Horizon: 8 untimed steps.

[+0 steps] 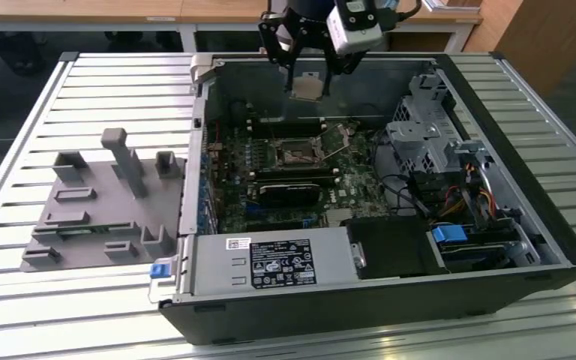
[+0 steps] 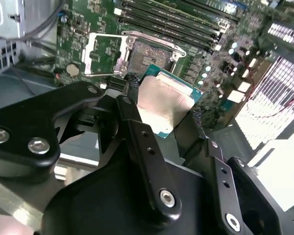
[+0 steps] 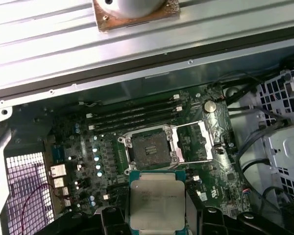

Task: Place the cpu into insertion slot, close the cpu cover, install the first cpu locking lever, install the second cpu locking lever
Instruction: 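Place the cpu into insertion slot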

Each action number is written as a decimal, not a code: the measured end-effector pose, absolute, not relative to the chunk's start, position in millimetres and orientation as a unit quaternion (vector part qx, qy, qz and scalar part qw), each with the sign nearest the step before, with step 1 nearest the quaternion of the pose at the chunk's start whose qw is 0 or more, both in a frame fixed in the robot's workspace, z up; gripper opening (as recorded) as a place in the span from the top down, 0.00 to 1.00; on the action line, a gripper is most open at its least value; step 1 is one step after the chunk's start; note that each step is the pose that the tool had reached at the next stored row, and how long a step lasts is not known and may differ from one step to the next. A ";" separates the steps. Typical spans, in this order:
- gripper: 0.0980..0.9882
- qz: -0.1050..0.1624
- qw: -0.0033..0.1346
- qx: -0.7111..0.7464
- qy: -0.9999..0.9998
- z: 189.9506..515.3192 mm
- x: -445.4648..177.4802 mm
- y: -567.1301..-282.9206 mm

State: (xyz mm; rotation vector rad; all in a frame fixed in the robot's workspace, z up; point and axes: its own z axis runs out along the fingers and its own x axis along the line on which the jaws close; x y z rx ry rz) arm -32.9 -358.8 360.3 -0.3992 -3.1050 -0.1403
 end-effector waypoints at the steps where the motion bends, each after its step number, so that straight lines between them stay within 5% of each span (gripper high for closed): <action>1: 0.50 -0.045 0.004 -0.136 -0.990 359.8 -32.9 -358.7; 8: 0.50 -0.045 0.001 -0.199 -0.979 356.2 -32.9 -358.8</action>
